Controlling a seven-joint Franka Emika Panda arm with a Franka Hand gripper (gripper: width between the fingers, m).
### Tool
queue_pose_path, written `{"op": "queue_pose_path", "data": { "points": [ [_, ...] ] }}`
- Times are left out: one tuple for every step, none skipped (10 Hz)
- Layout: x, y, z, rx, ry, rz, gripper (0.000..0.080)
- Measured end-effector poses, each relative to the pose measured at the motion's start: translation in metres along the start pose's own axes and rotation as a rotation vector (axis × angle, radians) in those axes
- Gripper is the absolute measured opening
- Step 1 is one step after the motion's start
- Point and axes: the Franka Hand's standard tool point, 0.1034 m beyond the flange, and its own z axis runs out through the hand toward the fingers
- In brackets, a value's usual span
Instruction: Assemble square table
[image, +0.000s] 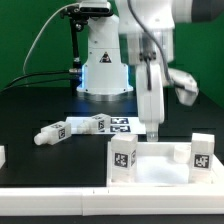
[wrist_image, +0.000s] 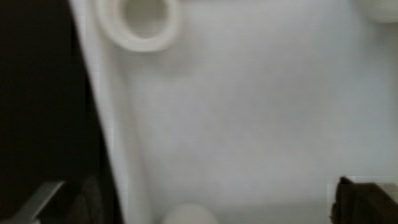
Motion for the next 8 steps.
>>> {"op": "queue_pose_path", "data": {
  "points": [
    [-0.005, 0.008, 0.016, -0.02, 0.021, -0.002, 0.0648],
    [-0.007, 0.015, 0.03, -0.037, 0.036, -0.001, 0.0648],
    [-0.007, 0.021, 0.04, -0.054, 0.048, -0.004, 0.0648],
    [-0.007, 0.023, 0.045, -0.06, 0.054, -0.004, 0.0648],
    [-0.007, 0.021, 0.043, -0.057, 0.052, -0.009, 0.0648],
    [-0.007, 0.021, 0.043, -0.057, 0.052, -0.01, 0.0648],
    [-0.007, 0.022, 0.044, -0.058, 0.053, -0.01, 0.0648],
    [-0.007, 0.022, 0.044, -0.058, 0.053, -0.011, 0.0523]
  ]
}}
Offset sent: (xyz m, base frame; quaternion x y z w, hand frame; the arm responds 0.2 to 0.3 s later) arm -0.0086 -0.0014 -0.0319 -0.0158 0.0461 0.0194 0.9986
